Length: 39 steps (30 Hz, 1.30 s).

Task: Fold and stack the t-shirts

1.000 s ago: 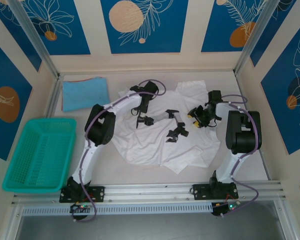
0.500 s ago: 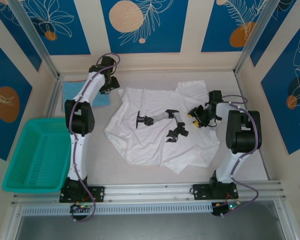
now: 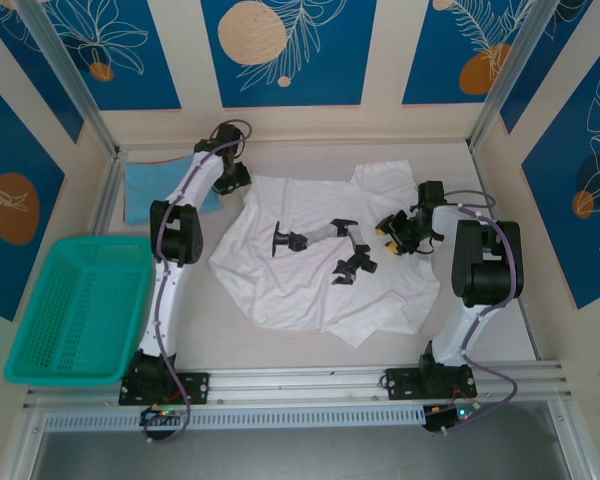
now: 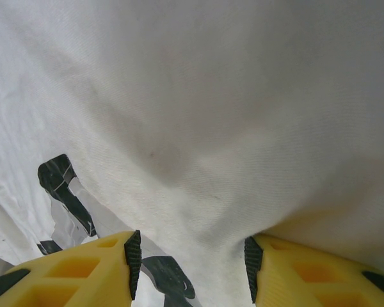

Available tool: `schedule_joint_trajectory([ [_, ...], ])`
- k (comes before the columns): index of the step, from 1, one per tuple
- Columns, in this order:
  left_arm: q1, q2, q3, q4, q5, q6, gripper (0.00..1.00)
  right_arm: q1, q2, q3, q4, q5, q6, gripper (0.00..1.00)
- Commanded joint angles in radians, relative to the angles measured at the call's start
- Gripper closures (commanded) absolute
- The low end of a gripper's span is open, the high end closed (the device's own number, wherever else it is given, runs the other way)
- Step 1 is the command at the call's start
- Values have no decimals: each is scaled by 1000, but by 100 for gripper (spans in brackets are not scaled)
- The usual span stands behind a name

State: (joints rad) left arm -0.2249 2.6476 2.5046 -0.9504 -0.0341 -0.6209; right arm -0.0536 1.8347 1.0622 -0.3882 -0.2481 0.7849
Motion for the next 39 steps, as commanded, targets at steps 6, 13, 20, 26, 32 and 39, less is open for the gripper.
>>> schedule_joint_trajectory([
  [6, 3, 69, 72, 18, 7, -1, 75, 0, 34, 15, -23, 4, -6, 50],
  [13, 8, 61, 75, 17, -60, 18, 100, -8, 37, 10, -24, 7, 3, 51],
  [20, 4, -54, 73, 25, -273, 117, 100, -36, 38, -14, -5, 0, 33, 51],
  [26, -2, -90, 78, 64, -452, 232, 100, -41, 42, -14, -1, -3, 33, 51],
  [32, -13, -57, 125, 94, -480, 290, 80, -45, 46, -14, -2, -5, 35, 51],
  [39, -55, -74, 235, 37, -452, 325, 38, -52, 35, -24, 14, -37, 52, 51],
])
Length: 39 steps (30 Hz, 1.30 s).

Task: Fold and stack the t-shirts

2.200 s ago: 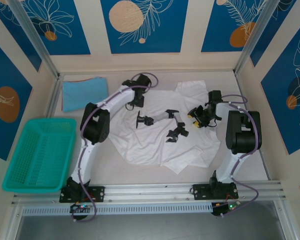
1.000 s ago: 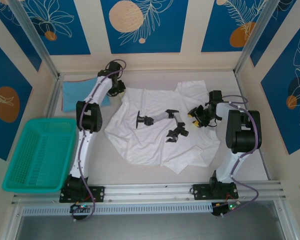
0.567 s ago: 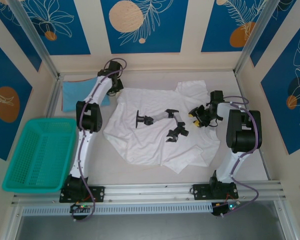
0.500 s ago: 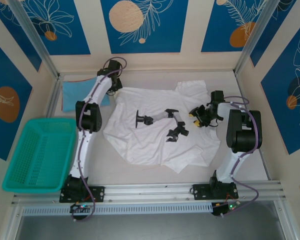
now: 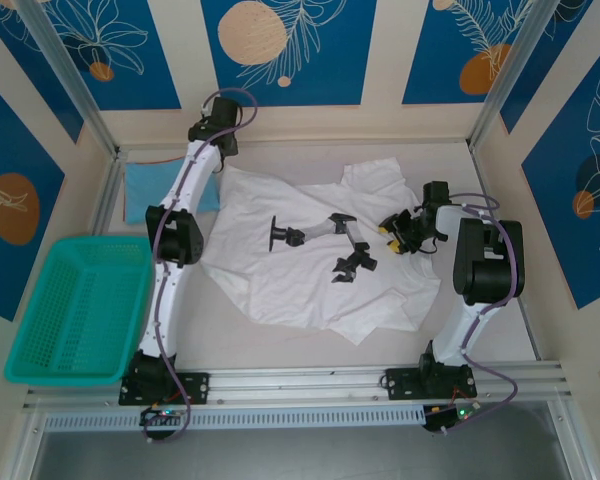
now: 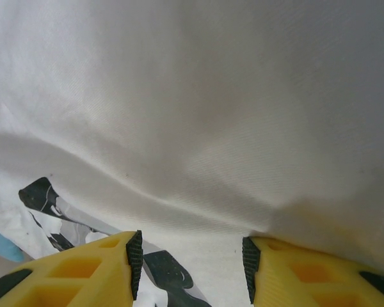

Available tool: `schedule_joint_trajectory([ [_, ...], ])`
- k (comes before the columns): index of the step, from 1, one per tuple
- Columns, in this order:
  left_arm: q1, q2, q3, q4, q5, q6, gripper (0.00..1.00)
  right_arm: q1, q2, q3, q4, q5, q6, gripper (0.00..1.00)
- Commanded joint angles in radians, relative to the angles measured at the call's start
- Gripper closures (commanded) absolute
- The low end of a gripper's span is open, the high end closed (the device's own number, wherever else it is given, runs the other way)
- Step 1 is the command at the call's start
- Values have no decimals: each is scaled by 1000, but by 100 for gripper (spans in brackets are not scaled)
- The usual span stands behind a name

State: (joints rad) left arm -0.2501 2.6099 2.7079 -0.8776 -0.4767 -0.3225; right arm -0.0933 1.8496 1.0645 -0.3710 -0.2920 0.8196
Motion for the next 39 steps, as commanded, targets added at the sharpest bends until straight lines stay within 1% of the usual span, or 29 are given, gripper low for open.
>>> schedule_joint_trajectory([
  [1, -33, -54, 28, -68, 4, 2, 39, -13, 8, -32, 8, -11, 26, 51],
  [3, -38, -105, -18, -123, 57, -61, 43, -10, -24, -35, 15, -19, 39, 51],
  [5, -44, -192, -169, -121, 129, -135, 47, -12, -64, -29, 14, -4, 52, 51],
  [6, -47, -237, -274, -86, 173, -167, 50, -12, -75, -16, 8, 12, 56, 52],
  [7, -50, -290, -395, -28, 244, -186, 55, -11, -81, 5, -7, 34, 55, 54],
  [9, -62, -360, -578, 44, 318, -238, 61, -12, -70, 65, -43, 75, 55, 59],
  [10, -71, -382, -654, 78, 351, -246, 62, -10, -56, 101, -49, 91, 53, 61],
  [12, -91, -395, -736, 103, 365, -254, 62, -6, -19, 172, -61, 126, 47, 66],
  [14, -106, -381, -770, 90, 376, -257, 63, -2, 54, 279, -85, 148, 32, 71],
  [17, -125, -373, -832, 110, 391, -261, 64, 3, 184, 442, -128, 129, 6, 79],
  [21, -141, -374, -901, 131, 361, -270, 64, 20, 370, 672, -207, 146, -32, 83],
  [25, -141, -357, -938, 152, 365, -288, 61, 29, 525, 872, -287, 180, -52, 83],
  [28, -144, -339, -938, 154, 365, -295, 61, 27, 636, 1033, -410, 220, -65, 84],
  [29, -147, -332, -935, 153, 362, -297, 60, 24, 663, 1072, -437, 239, -65, 84],
  [32, -151, -307, -918, 152, 378, -302, 59, 4, 703, 1120, -470, 288, -46, 84],
  [35, -165, -273, -879, 140, 392, -303, 59, -22, 733, 1173, -515, 313, -28, 84],
  [39, -183, -228, -826, 140, 442, -327, 58, -54, 763, 1244, -547, 301, -13, 84],
])
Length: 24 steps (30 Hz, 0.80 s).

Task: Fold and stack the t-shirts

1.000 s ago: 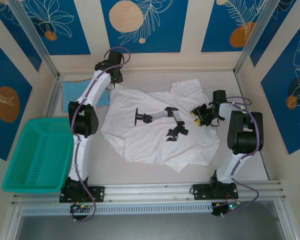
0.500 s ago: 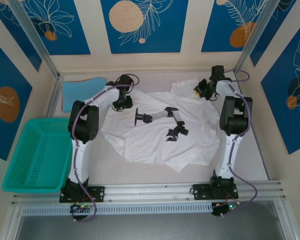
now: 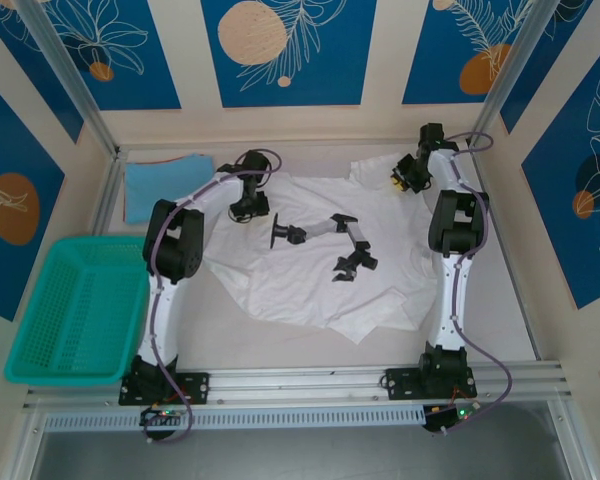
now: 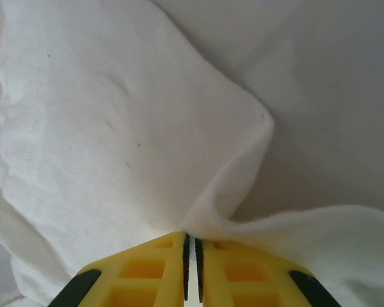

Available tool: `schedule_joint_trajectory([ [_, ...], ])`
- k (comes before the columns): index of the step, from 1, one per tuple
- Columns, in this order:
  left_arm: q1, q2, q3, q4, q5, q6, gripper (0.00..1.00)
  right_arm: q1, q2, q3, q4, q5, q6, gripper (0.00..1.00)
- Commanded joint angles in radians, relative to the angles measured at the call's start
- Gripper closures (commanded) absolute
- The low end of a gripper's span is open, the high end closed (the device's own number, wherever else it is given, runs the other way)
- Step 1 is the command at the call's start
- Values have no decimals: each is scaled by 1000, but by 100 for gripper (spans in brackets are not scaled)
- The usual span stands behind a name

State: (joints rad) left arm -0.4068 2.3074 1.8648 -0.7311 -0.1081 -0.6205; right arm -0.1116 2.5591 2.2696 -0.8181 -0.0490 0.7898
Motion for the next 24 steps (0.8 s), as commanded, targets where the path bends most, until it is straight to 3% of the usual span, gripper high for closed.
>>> schedule_joint_trajectory([
  [1, -30, 88, 32, -3, 95, -39, 58, -42, 59, 60, -111, 69, 17, 84],
  [11, -47, 251, 232, 19, 354, -127, 50, -125, 129, 225, -112, 56, -3, 74],
  [15, -40, 258, 385, -117, 235, -71, 37, -127, 102, 264, -115, 2, -30, 61],
  [20, 7, 132, 379, -155, 178, -49, 19, -102, -116, 73, -39, -18, -28, 40],
  [24, 10, -36, 235, -116, 162, -40, 13, -70, -349, -193, 41, -22, -20, 35],
])
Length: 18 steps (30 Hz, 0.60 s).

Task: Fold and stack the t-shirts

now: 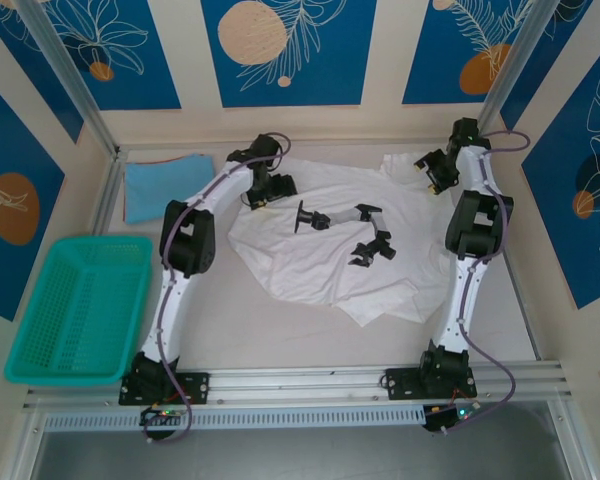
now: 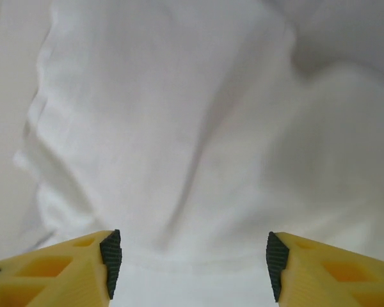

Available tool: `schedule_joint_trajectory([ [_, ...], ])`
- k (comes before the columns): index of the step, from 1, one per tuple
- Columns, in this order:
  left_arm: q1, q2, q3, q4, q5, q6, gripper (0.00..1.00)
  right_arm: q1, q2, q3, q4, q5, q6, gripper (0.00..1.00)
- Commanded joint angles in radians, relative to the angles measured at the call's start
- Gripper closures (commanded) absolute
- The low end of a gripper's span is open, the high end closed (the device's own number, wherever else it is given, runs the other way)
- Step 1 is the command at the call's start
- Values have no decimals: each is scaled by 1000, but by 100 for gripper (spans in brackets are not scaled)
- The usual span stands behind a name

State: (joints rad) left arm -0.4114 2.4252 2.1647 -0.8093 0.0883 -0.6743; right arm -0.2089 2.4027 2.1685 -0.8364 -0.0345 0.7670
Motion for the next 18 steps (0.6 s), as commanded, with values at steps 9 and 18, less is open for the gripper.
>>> schedule_joint_trajectory([
  [9, -11, -558, -762, 257, 57, -126, 16, 173, -835, -943, 221, -7, 57, 36],
  [18, -89, -778, -1138, 348, 109, -126, 19, 452, -1194, -1435, 55, 17, 102, 45],
])
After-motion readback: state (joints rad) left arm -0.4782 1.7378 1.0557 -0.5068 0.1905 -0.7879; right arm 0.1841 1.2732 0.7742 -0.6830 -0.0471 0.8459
